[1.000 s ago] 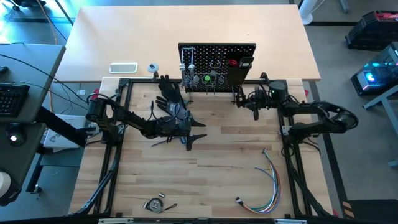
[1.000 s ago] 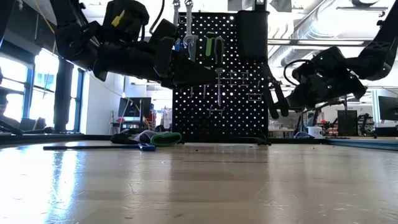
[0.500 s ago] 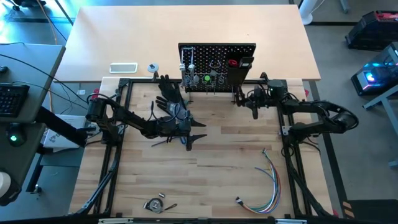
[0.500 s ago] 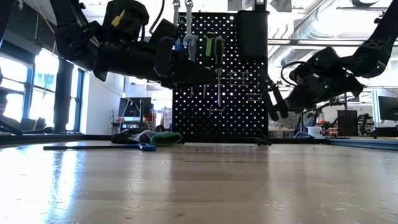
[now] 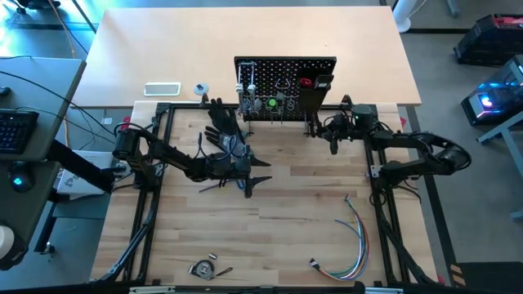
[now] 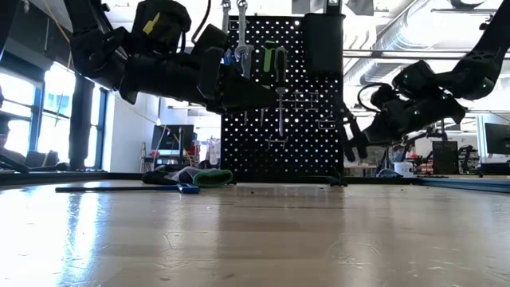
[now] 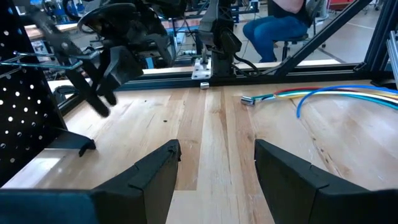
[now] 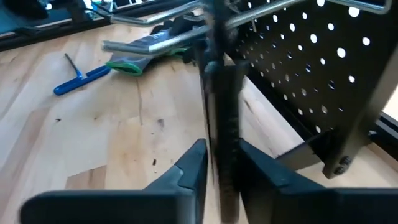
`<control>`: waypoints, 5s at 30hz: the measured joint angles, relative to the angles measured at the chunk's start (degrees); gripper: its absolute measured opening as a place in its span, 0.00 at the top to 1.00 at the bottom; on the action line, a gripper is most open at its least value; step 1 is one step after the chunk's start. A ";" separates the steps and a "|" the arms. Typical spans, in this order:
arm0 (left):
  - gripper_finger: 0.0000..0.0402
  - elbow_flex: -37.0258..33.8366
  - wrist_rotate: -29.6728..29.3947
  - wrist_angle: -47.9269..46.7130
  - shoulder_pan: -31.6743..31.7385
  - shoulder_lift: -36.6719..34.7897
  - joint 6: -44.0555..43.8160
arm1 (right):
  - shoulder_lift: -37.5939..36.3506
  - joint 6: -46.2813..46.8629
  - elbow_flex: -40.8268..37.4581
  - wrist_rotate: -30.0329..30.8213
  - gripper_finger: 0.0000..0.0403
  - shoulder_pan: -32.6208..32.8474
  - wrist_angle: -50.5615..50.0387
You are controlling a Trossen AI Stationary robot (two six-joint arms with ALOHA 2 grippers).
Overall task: Hang tools onto peg board
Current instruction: Hang the black pliers on the pegboard, then hang the blue pick tool on the pegboard
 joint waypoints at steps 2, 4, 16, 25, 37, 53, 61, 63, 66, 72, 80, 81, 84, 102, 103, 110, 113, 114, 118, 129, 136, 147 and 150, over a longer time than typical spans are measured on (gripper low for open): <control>0.50 0.00 0.00 0.00 0.00 0.00 0.00 | 0.00 0.46 0.00 0.86 0.79 0.00 -0.10; 0.50 0.00 0.00 0.00 0.00 0.00 -0.02 | 0.00 0.48 0.00 2.13 0.74 0.00 -0.78; 0.50 0.02 -0.04 -2.93 -0.38 0.00 -0.02 | -0.08 4.97 0.00 2.52 0.57 -0.16 -3.25; 0.50 0.02 0.07 -10.02 -2.20 -0.25 0.08 | -0.11 11.36 0.00 -1.60 0.56 -0.22 -3.76; 0.50 0.04 -0.86 -33.60 -2.21 -11.87 0.63 | -8.48 12.67 -0.02 -6.20 0.56 -0.20 -11.72; 0.50 0.04 -7.91 -67.23 -3.02 -25.47 -7.27 | -26.75 15.14 -0.04 -8.20 0.56 5.19 -27.45; 0.50 0.00 -7.93 -70.24 -5.53 -21.77 -13.46 | -28.65 17.30 -0.04 -5.67 0.56 16.08 -27.43; 0.50 0.00 -7.92 -70.20 -6.17 -20.38 -14.09 | -28.63 17.84 -0.07 -4.47 0.56 19.26 -27.49; 0.50 0.00 -7.93 -70.17 -6.78 -18.01 -15.25 | -28.64 18.97 -0.07 -1.62 0.56 24.66 -27.48; 0.50 0.02 -10.19 -69.75 -7.08 -13.79 -18.49 | -28.63 21.74 -0.07 7.25 0.56 34.83 -26.95; 0.50 0.06 -11.50 -67.17 -7.50 -12.18 -18.35 | -28.61 25.59 -0.07 19.82 0.56 47.24 -23.16; 0.50 0.06 -11.74 -66.99 -7.50 -12.15 -18.01 | -28.61 25.78 -0.07 21.20 0.56 48.55 -22.38; 0.50 0.06 -12.12 -66.88 -7.50 -12.11 -17.94 | -28.24 26.37 -0.07 25.71 0.56 52.55 -20.30; 0.64 -8.99 -7.89 -48.28 -5.18 -12.17 -19.74 | -11.40 27.08 -0.07 38.41 0.56 65.86 2.89; 0.67 -10.14 -7.55 -46.37 -4.91 -12.21 -20.38 | -9.89 27.08 -0.07 38.41 0.56 66.20 4.82; 0.97 -13.56 -4.02 -38.70 -4.85 -12.06 -19.25 | 1.27 27.34 -0.07 39.60 0.56 67.47 17.32; 0.97 -13.64 -2.89 -36.44 -5.45 -11.96 -17.30 | 5.91 27.52 -0.07 39.88 0.56 67.47 23.51; 0.97 -13.64 -2.71 -35.75 -5.68 -11.96 -16.52 | 7.56 27.63 -0.01 39.88 0.56 67.47 25.49; 0.99 -13.72 -0.21 -33.56 -6.23 -11.78 -14.55 | 13.34 27.66 2.93 39.65 0.56 67.45 28.12; 0.88 -13.70 0.84 -30.94 -6.89 -12.65 -16.23 | 31.37 21.54 19.34 35.72 0.56 67.04 23.88; 0.70 -13.64 -1.01 -34.70 -8.45 -16.38 -15.49 | 35.68 23.99 23.21 35.88 0.56 64.07 19.43; 0.61 -13.64 -2.15 -34.43 -8.50 -12.95 -14.89 | 35.71 23.41 23.17 36.31 0.56 61.94 20.98; 0.61 -13.62 -2.75 -30.46 -8.26 -9.22 -14.76 | 35.71 24.09 23.17 36.67 0.56 61.07 20.73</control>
